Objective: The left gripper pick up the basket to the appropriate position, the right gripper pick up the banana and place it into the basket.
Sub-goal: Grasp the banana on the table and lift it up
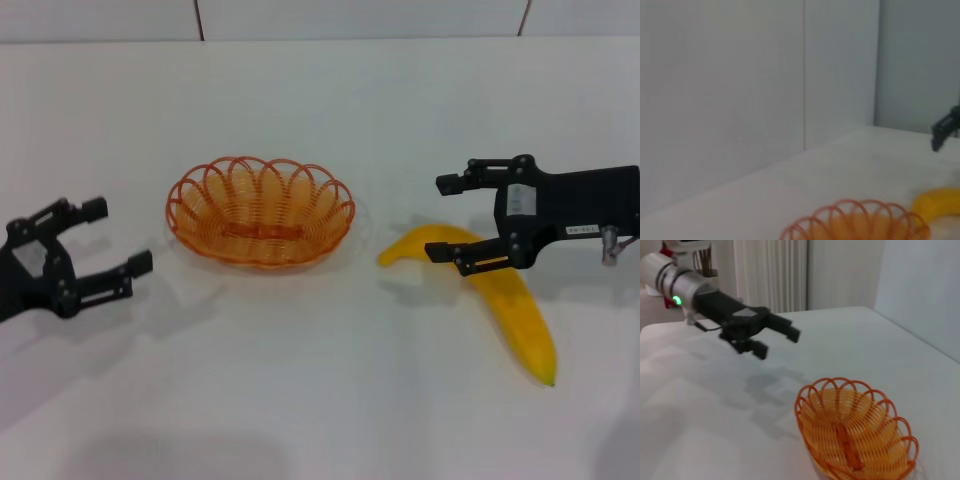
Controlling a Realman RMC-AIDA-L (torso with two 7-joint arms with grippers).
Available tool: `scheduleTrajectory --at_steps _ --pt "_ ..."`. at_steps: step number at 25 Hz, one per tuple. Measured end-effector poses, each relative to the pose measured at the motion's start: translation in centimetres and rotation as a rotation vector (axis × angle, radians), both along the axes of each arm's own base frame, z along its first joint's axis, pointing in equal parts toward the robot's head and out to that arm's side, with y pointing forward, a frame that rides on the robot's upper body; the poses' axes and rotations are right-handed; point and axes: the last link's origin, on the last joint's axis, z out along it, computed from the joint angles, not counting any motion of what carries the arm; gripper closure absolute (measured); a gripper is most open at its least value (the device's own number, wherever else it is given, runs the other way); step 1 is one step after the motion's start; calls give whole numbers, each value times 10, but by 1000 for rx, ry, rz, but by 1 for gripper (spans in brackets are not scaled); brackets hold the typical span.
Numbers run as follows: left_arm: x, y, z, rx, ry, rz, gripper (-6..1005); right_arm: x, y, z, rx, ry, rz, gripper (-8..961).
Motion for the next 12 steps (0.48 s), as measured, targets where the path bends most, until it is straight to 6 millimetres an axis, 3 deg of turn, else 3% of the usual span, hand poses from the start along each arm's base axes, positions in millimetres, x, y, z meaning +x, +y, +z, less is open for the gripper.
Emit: scheduleTrajectory --at_steps 5,12 --pt "-6 -13 -3 -22 3 9 79 4 0 7 42 -43 -46 93" --pt "-9 -19 -2 -32 -1 9 79 -10 1 -13 71 -181 -105 92"
